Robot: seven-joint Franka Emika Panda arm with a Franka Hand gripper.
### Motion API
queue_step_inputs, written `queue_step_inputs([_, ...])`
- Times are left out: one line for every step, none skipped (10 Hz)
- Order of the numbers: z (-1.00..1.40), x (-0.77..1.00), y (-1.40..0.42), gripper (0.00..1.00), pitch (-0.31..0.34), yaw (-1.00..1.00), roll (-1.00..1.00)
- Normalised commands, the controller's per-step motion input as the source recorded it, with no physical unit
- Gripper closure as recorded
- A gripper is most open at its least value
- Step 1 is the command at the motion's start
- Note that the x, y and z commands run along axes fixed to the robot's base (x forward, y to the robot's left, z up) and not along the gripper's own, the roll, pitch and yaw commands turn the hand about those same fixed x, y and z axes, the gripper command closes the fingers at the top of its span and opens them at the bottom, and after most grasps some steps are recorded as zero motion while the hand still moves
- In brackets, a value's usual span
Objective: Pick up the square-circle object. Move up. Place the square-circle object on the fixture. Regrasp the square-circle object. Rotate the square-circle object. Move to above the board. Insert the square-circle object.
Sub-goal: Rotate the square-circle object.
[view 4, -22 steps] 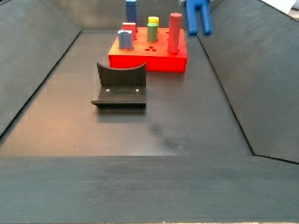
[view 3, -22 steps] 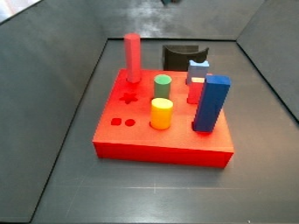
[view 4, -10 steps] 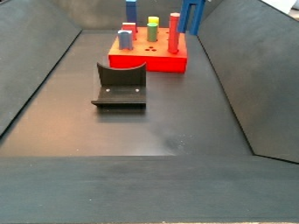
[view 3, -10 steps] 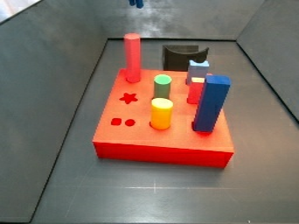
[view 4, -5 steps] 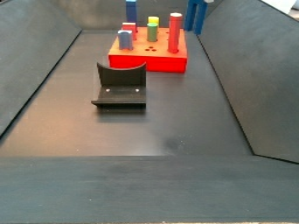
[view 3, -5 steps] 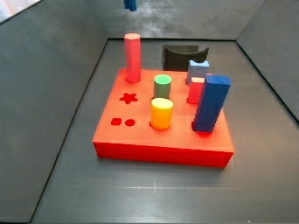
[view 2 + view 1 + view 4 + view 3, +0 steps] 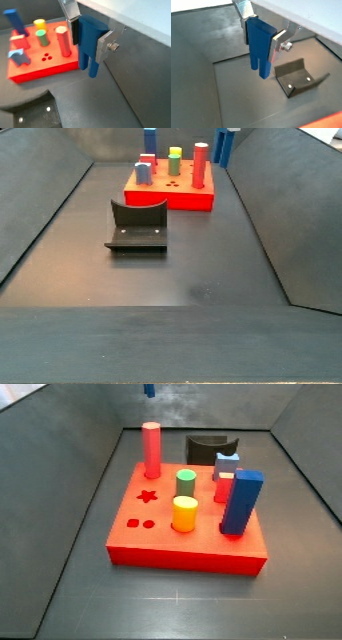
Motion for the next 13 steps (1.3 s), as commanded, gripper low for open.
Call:
queue_step_inputs([0.0, 0.02, 0.01, 1.0, 0.022, -1.0, -0.03])
queue_step_inputs([0.0, 0.02, 0.01, 1.0, 0.024, -1.0, -0.03])
queue_step_inputs([0.0, 0.02, 0.01, 1.0, 0.025, -1.0, -0.03])
queue_step_inputs([0.0, 0.02, 0.01, 1.0, 0.027, -1.0, -0.03])
queue_step_inputs([0.0, 0.02, 0.01, 1.0, 0.029, -1.0, -0.03])
queue_step_inputs([0.0, 0.02, 0.01, 1.0, 0.031, -1.0, -0.04])
queue_step_inputs([0.0, 0.02, 0.01, 1.0, 0.033, -1.0, -0.04])
queue_step_inputs([0.0, 0.02, 0.01, 1.0, 0.036, -1.0, -0.04])
queue_step_inputs([0.0, 0.02, 0.01, 1.0, 0.039, -1.0, -0.05])
queue_step_inputs([0.0, 0.02, 0.01, 1.0, 0.043, -1.0, -0.05])
queue_step_inputs([0.0, 0.02, 0.01, 1.0, 0.049, -1.0, -0.06])
queue_step_inputs([0.0, 0.02, 0.01, 1.0, 0.055, -1.0, -0.06])
queue_step_inputs([0.0, 0.02, 0.01, 1.0, 0.063, -1.0, -0.07])
